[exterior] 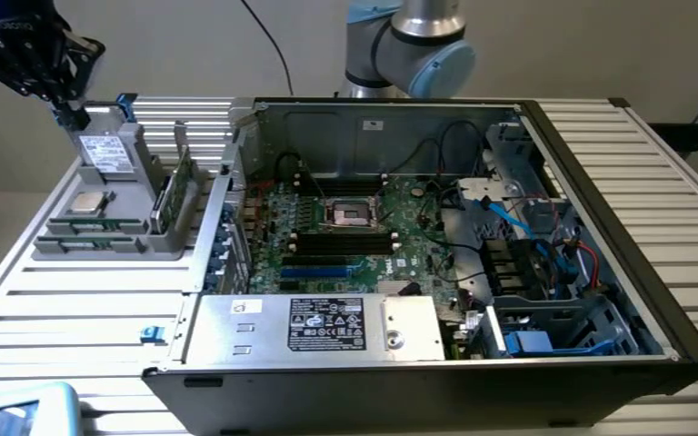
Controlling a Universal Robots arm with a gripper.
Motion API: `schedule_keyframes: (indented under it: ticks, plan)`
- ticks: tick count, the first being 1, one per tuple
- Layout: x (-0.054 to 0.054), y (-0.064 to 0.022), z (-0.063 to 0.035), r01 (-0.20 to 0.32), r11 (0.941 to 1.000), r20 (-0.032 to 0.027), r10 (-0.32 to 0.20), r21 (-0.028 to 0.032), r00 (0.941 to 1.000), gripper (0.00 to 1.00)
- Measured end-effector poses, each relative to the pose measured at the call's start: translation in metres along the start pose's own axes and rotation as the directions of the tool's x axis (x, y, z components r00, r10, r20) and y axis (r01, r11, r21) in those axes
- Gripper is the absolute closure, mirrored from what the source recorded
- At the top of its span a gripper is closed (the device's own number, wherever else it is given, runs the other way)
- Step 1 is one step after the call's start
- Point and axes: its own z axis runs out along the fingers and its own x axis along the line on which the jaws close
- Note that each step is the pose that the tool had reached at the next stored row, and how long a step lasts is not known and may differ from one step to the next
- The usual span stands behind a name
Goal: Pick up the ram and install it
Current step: 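Reach for the ram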
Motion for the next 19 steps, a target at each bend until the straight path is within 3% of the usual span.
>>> schedule_keyframes:
  ticks: [11,15,19]
  plan:
    - [0.047,0.0036,0.0031,0.0,1.0,-0.0001,0.0,0.0002,1.0,0.89]
    - [0.057,0.0076,0.0052,0.0,1.0,-0.0001,0.0,0.0001,1.0,0.89]
    - [0.057,0.0081,0.0057,0.0,1.0,-0.0001,0.0,0.0001,1.0,0.89]
